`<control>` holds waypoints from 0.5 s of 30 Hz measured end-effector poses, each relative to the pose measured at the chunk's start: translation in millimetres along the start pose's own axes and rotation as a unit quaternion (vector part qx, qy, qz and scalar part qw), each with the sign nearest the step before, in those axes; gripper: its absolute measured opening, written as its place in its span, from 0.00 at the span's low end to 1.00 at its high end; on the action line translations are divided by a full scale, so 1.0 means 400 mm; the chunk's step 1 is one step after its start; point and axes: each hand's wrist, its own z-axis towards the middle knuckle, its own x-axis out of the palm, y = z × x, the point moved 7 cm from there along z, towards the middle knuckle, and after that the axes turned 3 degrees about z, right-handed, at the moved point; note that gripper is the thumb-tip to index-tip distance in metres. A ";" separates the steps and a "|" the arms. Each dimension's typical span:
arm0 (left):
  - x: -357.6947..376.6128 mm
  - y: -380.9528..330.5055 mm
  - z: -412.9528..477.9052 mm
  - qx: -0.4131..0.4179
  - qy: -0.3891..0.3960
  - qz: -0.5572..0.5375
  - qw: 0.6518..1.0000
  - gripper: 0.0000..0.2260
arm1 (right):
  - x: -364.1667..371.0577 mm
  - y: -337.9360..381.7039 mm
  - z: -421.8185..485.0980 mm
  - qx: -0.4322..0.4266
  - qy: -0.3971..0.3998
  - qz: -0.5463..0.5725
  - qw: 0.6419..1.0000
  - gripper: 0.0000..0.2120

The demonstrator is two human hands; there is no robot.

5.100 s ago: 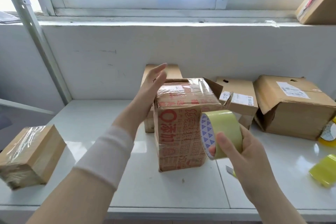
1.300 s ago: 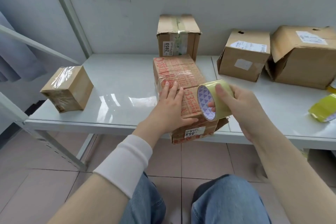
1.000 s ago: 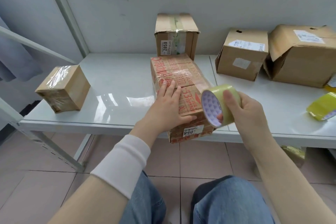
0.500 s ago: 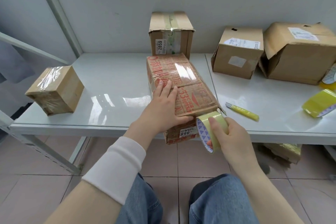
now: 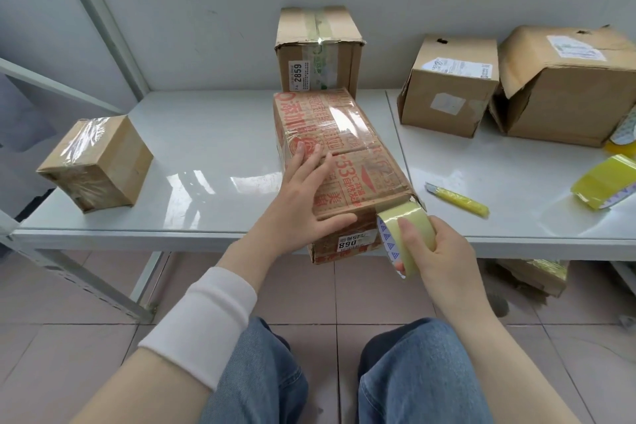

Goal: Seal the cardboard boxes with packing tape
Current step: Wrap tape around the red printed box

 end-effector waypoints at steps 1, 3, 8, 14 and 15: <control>0.000 0.008 -0.020 0.032 -0.033 -0.046 0.998 0.39 | 0.000 -0.003 -0.001 -0.001 0.002 0.003 1.000 0.09; 0.007 0.033 -0.054 0.050 -0.104 -0.106 0.988 0.28 | 0.002 0.005 0.000 -0.010 0.005 0.001 1.000 0.08; -0.015 0.024 -0.061 0.047 -0.252 -0.166 0.952 0.12 | -0.006 0.096 0.008 -0.043 0.011 0.030 0.999 0.07; -0.176 -0.036 -0.048 -0.038 -0.352 -0.182 0.917 0.08 | -0.028 0.320 0.032 -0.098 0.064 0.078 0.990 0.11; -0.210 -0.045 -0.034 -0.066 -0.353 -0.185 0.915 0.08 | -0.035 0.367 0.050 -0.107 0.078 0.090 0.987 0.12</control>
